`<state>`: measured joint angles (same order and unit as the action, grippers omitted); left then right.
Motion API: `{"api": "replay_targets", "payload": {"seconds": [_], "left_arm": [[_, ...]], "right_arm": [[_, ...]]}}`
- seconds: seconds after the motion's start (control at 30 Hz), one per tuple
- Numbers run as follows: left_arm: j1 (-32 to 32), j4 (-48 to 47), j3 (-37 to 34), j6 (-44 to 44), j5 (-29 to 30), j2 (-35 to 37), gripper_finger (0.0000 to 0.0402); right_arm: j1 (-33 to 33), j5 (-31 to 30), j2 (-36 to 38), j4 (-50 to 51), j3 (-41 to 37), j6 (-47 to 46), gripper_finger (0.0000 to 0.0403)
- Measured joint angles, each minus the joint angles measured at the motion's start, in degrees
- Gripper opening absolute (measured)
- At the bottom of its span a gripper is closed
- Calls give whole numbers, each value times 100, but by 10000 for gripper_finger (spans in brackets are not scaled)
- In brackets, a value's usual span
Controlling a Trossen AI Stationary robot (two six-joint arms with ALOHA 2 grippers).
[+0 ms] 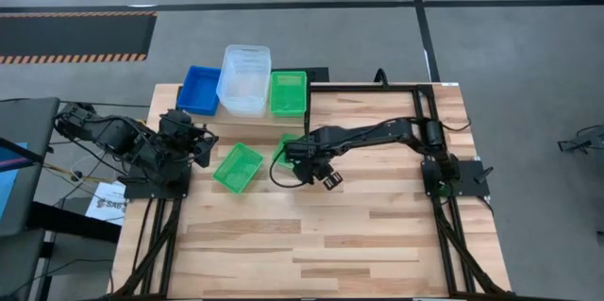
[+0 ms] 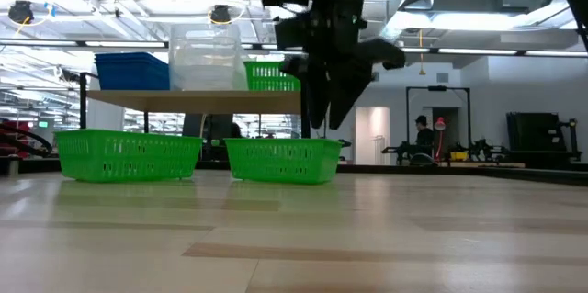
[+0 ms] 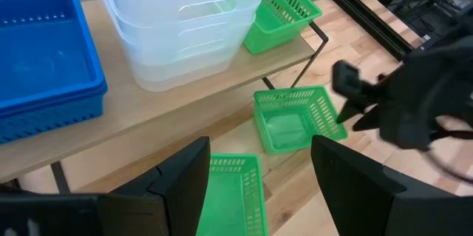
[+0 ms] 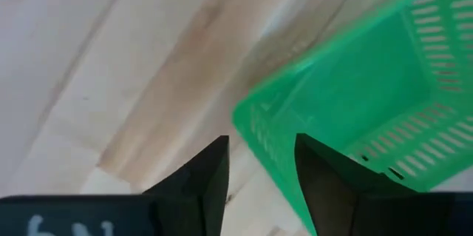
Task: Stack baskets on shelf by color
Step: Stack the right green bin on top of the other green bin on the shelf
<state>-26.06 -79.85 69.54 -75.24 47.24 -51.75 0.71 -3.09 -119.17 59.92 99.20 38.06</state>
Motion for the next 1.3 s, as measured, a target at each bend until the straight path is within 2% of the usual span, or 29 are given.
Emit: {"api": "replay_targets", "payload": {"seconds": [0.3, 0.4, 0.5, 0.6, 0.63, 0.7, 0.9, 1.0, 1.13, 1.2, 1.23, 1.3], "left_arm": [[0, 33, -14, -231, 57, 0, 224], [0, 54, -42, -263, 51, -2, 224], [0, 107, -43, -337, 52, 0, 224], [0, 118, -44, -356, 52, -2, 224], [0, 126, -42, -362, 51, 0, 224], [0, 133, -42, -415, 50, -2, 224], [0, 133, -42, -454, 48, 0, 224], [0, 133, -42, -458, 48, -2, 224], [0, 133, -42, -515, 47, 0, 224], [0, 133, -42, -519, 48, -2, 224], [0, 133, -42, -538, 48, -2, 224], [0, 135, -44, -557, 48, 0, 224]], "right_arm": [[70, -31, -601, 184, -15, 83, 167], [3, -277, -785, 128, -14, -94, 153], [-101, -367, -759, 153, -15, -88, 109], [-185, -144, -565, 129, -13, -35, 34], [-198, 75, -458, 159, -4, -30, 19], [-189, 810, -197, 348, -4, -93, 14], [205, 3710, 902, 647, -9, -584, 7], [489, 4475, 1576, 382, -6, -1263, 4], [915, 4629, 2515, -719, -6, -2037, 5], [1122, 4512, 2907, -1460, -4, -2237, 3], [1207, 4186, 3051, -1781, 2, -2333, 3], [1358, 3058, 3254, -2342, 2, -2549, 4]]}}
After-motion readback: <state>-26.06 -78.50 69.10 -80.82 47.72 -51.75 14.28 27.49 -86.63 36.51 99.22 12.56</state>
